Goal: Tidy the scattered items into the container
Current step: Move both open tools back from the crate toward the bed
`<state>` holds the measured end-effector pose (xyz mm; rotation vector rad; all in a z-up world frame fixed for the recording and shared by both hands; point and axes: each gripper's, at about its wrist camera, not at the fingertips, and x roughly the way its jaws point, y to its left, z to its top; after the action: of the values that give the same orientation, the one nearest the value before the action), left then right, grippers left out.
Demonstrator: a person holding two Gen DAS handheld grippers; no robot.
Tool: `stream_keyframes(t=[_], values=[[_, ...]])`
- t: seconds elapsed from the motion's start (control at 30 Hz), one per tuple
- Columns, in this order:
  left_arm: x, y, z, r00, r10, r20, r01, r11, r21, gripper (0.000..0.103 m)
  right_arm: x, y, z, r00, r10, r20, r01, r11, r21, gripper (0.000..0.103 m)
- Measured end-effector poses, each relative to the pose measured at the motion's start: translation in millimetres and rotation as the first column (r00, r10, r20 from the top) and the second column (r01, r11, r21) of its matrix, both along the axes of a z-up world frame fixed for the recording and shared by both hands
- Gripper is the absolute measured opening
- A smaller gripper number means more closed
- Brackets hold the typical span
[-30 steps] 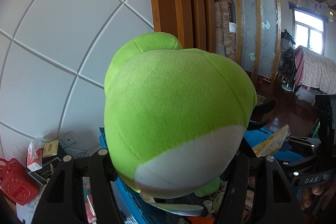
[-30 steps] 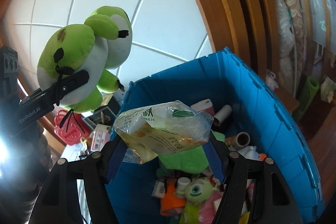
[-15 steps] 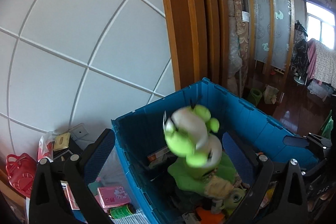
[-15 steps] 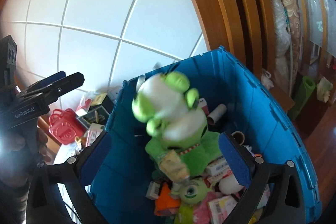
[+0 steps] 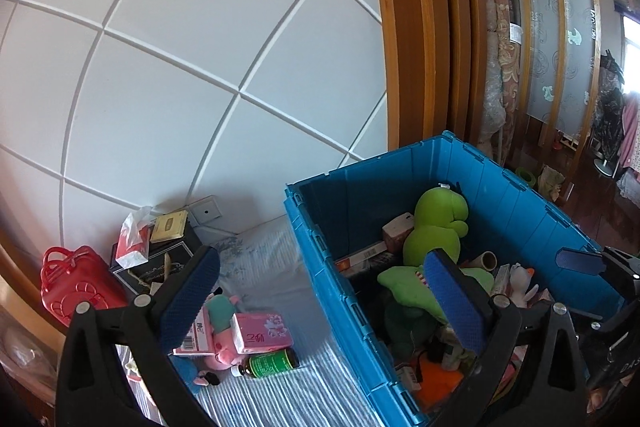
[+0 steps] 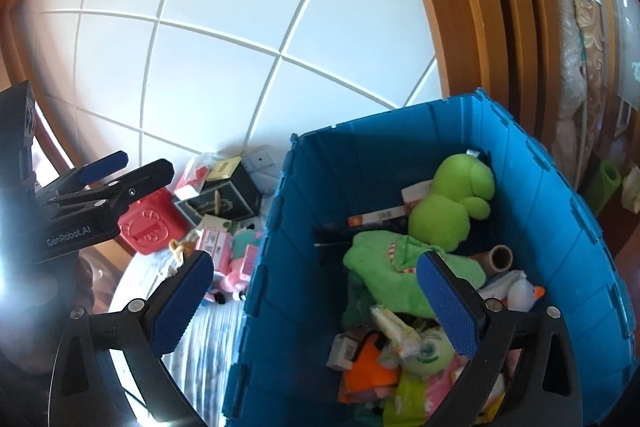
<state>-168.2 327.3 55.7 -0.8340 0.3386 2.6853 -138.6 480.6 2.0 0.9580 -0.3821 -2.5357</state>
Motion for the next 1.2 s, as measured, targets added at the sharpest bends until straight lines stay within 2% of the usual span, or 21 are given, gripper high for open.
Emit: stream_keyframes(t=[0.3, 0.7, 0.9, 1.2], values=[[17.9, -77.8, -12.8, 0.996, 0.089, 0.029, -0.089, 0.996, 0.01, 0.103, 21.2, -70.0, 3.7, 0.997, 0.068, 0.023, -0.069, 0.996, 0.058, 0.103], [38.8, -175.4, -35.3, 0.972, 0.213, 0.102, -0.218, 0.975, 0.049, 0.103, 40.5, -134.4, 5.7, 0.995, 0.072, 0.073, -0.082, 0.985, 0.149, 0.103], [50.5, -208.9, -43.5, 0.962, 0.235, 0.138, -0.245, 0.968, 0.062, 0.103, 57.2, -158.5, 14.1, 0.995, 0.076, 0.066, -0.087, 0.977, 0.193, 0.103], [70.5, -235.1, -46.6, 0.949, 0.273, 0.158, -0.286, 0.956, 0.066, 0.103, 77.6, -182.4, 21.9, 0.993, 0.092, 0.069, -0.105, 0.971, 0.216, 0.103]])
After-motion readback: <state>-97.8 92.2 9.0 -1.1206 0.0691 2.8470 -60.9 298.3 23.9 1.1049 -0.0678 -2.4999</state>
